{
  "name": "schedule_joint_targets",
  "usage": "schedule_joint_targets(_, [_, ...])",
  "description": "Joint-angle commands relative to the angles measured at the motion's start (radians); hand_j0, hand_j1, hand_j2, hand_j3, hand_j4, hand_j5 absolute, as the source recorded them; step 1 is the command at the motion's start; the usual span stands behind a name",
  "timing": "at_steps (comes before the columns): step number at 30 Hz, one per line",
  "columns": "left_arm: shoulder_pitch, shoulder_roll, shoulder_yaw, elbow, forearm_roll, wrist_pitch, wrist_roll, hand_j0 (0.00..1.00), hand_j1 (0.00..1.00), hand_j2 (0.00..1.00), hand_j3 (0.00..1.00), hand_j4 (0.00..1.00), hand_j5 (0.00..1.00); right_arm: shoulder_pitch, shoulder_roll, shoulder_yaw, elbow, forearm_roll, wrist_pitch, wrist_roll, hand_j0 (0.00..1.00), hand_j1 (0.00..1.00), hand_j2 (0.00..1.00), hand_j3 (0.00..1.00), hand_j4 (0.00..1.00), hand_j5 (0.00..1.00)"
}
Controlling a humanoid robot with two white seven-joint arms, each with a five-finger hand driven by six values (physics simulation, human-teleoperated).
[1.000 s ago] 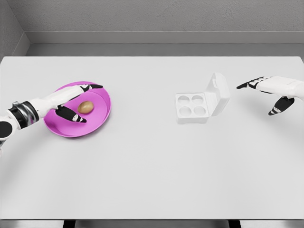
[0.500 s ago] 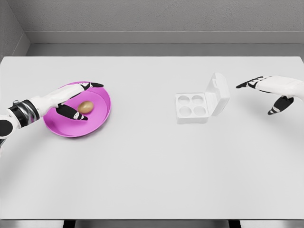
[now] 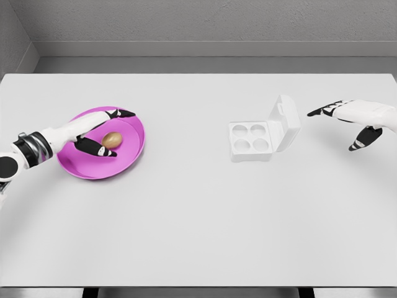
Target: Pack egg into the box and close the box lid
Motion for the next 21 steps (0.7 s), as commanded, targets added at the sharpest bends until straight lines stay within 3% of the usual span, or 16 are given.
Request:
schedule_joint_targets(1, [0.000,0.001,0.000,0.000,0.015,0.010,-0.007,0.91,0.91,0.91,0.91,0.91,0.91,0.000,-0.001,0.001,0.000,-0.004,0.002,0.000,1.00,1.00,1.00,1.00,1.00,1.00])
schedule_joint_targets(12, [0.000,0.001,0.000,0.009,0.017,0.038,-0.028,0.87,0.87,0.87,0.87,0.87,0.87,-0.021,-0.034,0.029,-0.011,-0.004,0.000,0.000,1.00,1.00,1.00,1.00,1.00,1.00])
schedule_joint_targets(18, [0.003,0.003,0.000,0.009,0.049,0.040,-0.028,0.76,0.76,0.76,0.76,0.76,0.76,-0.025,-0.034,0.033,-0.019,-0.004,0.000,0.000,1.00,1.00,1.00,1.00,1.00,1.00])
schedule_joint_targets(21, [0.006,0.004,0.000,0.009,0.049,0.040,-0.034,0.76,0.76,0.76,0.76,0.76,0.76,-0.025,-0.032,0.033,-0.019,-0.002,0.000,0.000,1.00,1.00,1.00,1.00,1.00,1.00])
